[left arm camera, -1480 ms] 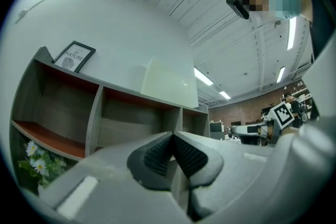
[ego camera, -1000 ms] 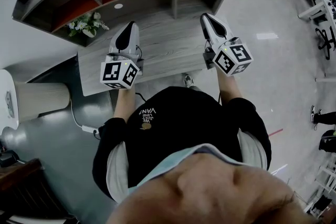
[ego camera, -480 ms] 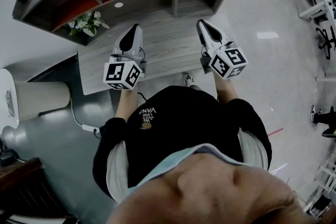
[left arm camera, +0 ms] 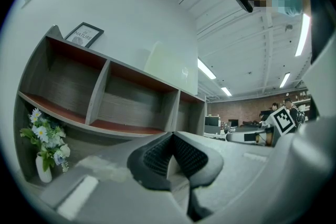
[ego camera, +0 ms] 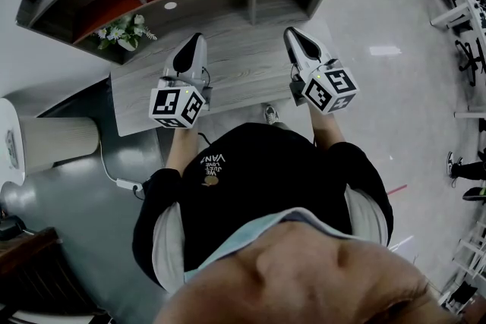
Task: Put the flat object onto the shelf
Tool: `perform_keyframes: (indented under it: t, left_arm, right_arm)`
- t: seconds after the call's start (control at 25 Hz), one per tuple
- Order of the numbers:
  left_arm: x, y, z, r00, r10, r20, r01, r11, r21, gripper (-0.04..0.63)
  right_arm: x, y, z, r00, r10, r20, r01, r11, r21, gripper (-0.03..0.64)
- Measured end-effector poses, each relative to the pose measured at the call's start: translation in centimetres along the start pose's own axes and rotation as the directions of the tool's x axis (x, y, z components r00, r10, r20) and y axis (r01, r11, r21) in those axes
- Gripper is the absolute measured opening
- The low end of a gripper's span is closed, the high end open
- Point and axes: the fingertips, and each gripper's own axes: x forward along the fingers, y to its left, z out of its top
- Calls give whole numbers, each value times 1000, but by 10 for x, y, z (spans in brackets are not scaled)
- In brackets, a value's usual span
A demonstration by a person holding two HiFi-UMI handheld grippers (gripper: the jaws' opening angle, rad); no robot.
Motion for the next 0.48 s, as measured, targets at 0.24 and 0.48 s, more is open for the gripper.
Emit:
perform_keyframes:
  t: [0.24, 0.48]
  left_arm:
    - [1, -2, 1, 1000, -4, 0, 4, 1000, 3, 2]
    - [1, 1, -4, 1000, 0, -8, 0, 1000, -4, 2]
  right_arm:
    - [1, 1, 1, 1000, 6, -1, -6, 1000, -3, 0]
    - [2, -1, 0, 1000, 1, 2, -1, 1000, 0, 0]
